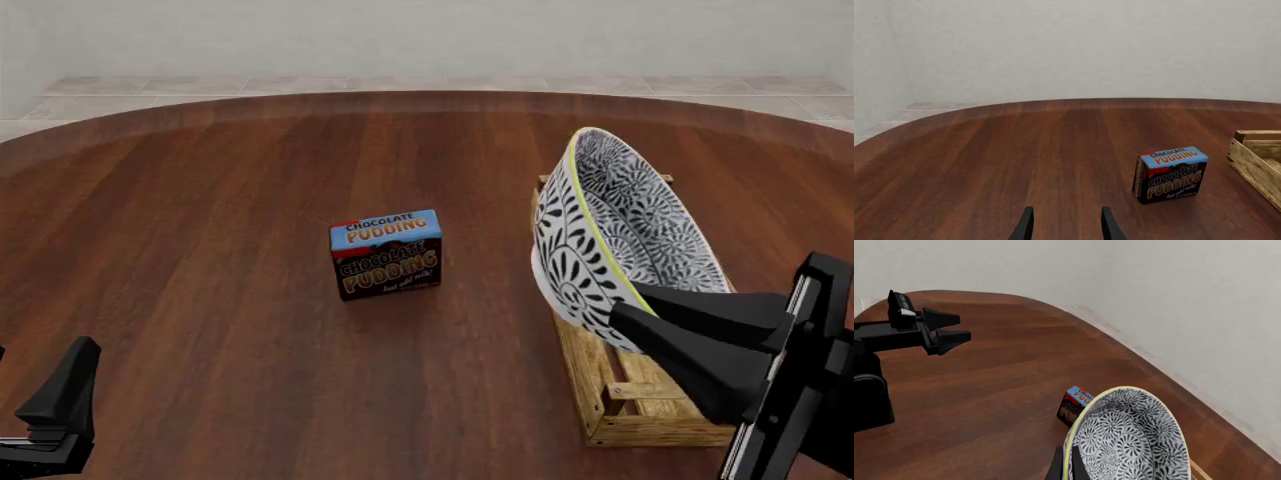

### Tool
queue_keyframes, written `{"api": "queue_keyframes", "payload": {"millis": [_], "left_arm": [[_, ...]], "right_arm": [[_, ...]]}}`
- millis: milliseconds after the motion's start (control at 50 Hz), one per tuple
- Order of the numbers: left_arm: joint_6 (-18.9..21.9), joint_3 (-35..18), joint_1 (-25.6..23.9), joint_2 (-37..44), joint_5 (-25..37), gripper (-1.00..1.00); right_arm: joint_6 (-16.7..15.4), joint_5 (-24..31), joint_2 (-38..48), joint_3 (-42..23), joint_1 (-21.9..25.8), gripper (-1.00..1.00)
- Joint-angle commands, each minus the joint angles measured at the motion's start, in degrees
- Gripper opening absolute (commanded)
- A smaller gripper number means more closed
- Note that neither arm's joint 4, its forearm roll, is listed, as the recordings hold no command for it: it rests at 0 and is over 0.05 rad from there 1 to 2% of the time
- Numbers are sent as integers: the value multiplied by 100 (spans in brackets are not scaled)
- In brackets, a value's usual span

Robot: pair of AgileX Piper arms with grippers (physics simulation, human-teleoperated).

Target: Pick up the bowl on the left and put it in the tray.

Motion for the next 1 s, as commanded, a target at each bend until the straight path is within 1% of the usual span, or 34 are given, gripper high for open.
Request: {"api": "queue_keyframes", "payload": {"millis": [20,200,420,880,1000], "left_arm": [[0,0,0,0,0,100],[0,0,0,0,0,100],[0,0,0,0,0,100],[0,0,0,0,0,100],[0,0,0,0,0,100]], "right_arm": [[-31,68,-168,-8,-261,-100],[-141,185,-331,32,-581,-100],[-157,262,-406,54,-779,-100],[-244,195,-347,251,-1240,-100],[-217,171,-296,273,-1324,-100]]}}
